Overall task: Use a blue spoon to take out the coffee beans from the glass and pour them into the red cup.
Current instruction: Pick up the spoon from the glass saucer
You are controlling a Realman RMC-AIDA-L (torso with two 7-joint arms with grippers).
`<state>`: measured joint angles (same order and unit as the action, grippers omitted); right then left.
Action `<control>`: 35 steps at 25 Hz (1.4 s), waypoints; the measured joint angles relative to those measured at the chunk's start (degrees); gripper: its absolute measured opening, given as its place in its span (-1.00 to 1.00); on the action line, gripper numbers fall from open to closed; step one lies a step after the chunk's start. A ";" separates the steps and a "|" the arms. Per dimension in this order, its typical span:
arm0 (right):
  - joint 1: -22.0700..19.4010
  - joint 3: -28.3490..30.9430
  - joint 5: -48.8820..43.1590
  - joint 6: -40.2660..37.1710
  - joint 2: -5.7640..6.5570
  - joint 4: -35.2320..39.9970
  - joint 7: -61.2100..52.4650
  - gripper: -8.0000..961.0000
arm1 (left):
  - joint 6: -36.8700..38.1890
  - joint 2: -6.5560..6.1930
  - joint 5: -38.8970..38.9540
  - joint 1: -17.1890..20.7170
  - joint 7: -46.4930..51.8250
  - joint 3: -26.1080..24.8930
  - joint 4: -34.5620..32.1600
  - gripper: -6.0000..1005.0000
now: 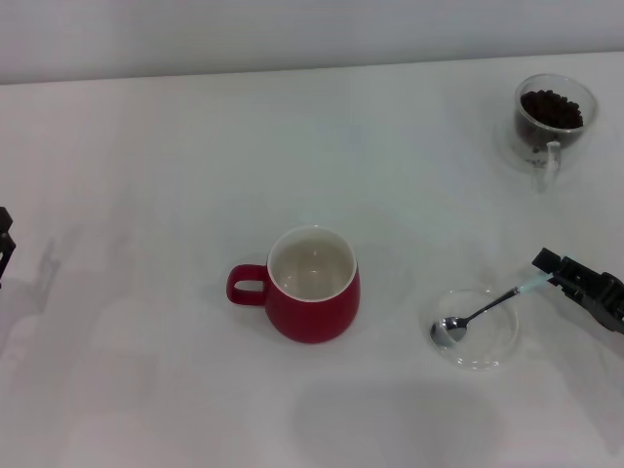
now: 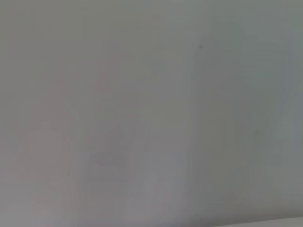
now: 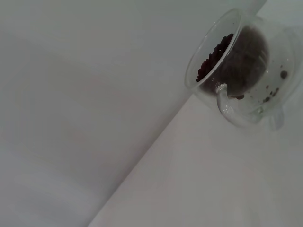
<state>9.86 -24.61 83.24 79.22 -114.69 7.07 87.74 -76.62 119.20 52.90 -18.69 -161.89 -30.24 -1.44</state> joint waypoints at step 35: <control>1.06 0.04 0.04 -1.15 -0.01 -0.92 -1.61 -0.60 | 3.06 0.13 -0.09 -0.99 0.00 0.09 0.33 0.19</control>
<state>10.92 -24.57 83.28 78.07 -114.70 6.15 86.13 -73.56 119.33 52.81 -19.69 -161.89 -30.14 -1.11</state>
